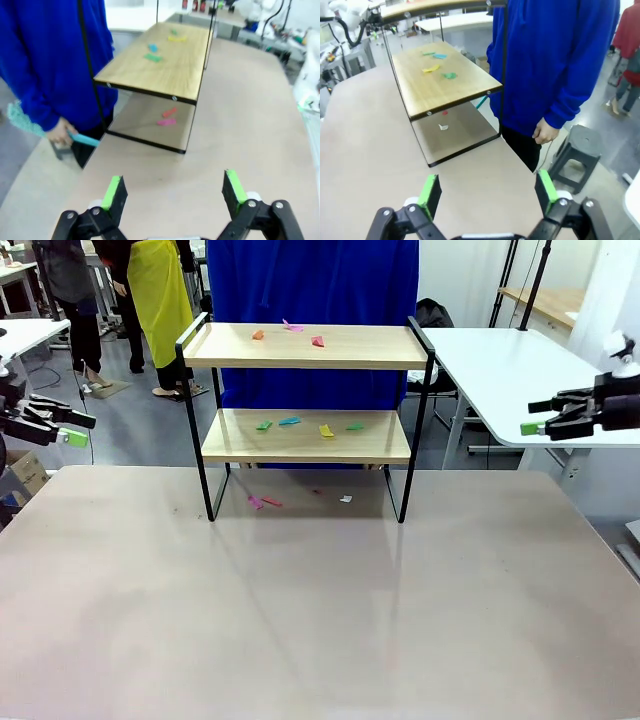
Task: Clean the shelf.
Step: Pick up the Duster handed by the human.
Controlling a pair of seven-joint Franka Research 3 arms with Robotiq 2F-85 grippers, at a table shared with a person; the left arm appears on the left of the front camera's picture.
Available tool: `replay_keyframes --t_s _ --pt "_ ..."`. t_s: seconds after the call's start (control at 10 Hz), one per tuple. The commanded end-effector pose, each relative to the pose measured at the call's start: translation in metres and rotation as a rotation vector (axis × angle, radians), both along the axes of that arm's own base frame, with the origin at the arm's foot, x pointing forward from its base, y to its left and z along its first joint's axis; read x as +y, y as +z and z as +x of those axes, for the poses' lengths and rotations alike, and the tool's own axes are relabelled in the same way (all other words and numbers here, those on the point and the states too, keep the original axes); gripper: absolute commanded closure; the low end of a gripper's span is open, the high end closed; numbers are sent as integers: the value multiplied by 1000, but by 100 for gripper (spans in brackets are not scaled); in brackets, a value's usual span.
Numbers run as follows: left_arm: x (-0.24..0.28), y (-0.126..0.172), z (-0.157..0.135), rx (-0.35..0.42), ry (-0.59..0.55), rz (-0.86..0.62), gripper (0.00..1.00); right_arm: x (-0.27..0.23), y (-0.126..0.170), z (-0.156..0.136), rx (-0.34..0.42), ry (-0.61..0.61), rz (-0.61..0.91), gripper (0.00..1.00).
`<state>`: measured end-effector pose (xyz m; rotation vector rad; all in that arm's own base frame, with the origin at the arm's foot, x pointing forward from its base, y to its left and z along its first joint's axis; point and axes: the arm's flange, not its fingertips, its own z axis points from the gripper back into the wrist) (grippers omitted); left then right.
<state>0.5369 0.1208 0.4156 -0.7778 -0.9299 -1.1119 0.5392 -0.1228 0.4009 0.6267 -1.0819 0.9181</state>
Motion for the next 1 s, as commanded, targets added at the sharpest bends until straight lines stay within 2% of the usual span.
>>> replay_keyframes --t_s 0.0,0.2,0.5,0.9 --pt "13 -10 18 -62 -65 -104 0 -22 -10 29 -82 12 -13 0" --pt "18 -21 23 -85 -117 -167 0 -37 -22 30 -135 47 33 0" --pt "29 -48 29 -121 -146 -240 0 -48 -31 33 -137 94 107 0" --pt "34 -43 15 -164 -168 -340 0 -52 -23 30 -171 92 154 0"
